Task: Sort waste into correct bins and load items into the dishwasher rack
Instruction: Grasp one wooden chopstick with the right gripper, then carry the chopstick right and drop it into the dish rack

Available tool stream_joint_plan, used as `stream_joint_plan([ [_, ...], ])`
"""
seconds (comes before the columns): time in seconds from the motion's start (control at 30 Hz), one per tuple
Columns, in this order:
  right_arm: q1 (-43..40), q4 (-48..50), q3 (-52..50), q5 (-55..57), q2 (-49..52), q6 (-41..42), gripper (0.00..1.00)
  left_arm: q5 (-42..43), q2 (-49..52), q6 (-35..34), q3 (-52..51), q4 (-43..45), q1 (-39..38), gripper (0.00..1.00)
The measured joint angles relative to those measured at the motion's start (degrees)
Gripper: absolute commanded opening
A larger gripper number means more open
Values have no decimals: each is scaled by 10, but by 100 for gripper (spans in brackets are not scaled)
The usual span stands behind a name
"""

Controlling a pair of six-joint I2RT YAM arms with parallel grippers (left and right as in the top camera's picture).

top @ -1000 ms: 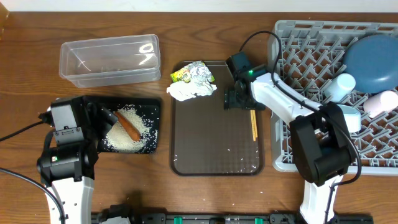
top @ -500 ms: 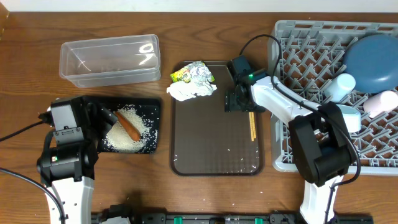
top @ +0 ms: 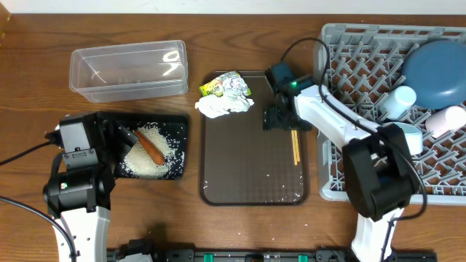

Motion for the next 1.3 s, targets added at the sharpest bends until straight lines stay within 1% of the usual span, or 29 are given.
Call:
stream_joint_plan([
  [0.2,2,0,10,-2,-28,-14,84,0,0,0,0,0,0,99],
  [0.33,7,3,10,-3,-9,-19,83,0,0,0,0,0,0,99],
  [0.57,11,14,10,-3,51,-23,84,0,0,0,0,0,0,99],
  [0.77,11,17,10,-3,55,-23,84,0,0,0,0,0,0,99],
  [0.83,11,17,10,-3,55,-23,83,0,0,0,0,0,0,99],
  [0.9,11,17,10,-3,55,-23,80,0,0,0,0,0,0,99],
  [0.93,11,17,10,-3,55,-24,74,0,0,0,0,0,0,99],
  [0.97,11,17,10,-3,55,-26,65,0,0,0,0,0,0,99],
  [1.0,11,17,10,-3,55,-27,53,0,0,0,0,0,0,99],
  [1.1,12,19,10,2,55,-24,28,0,0,0,0,0,0,99],
  [1.23,22,21,10,15,56,-19,11,0,0,0,0,0,0,99],
  [1.27,28,21,10,18,56,-17,4,0,0,0,0,0,0,99],
  [1.3,34,21,10,20,56,-16,1,0,0,0,0,0,0,99],
])
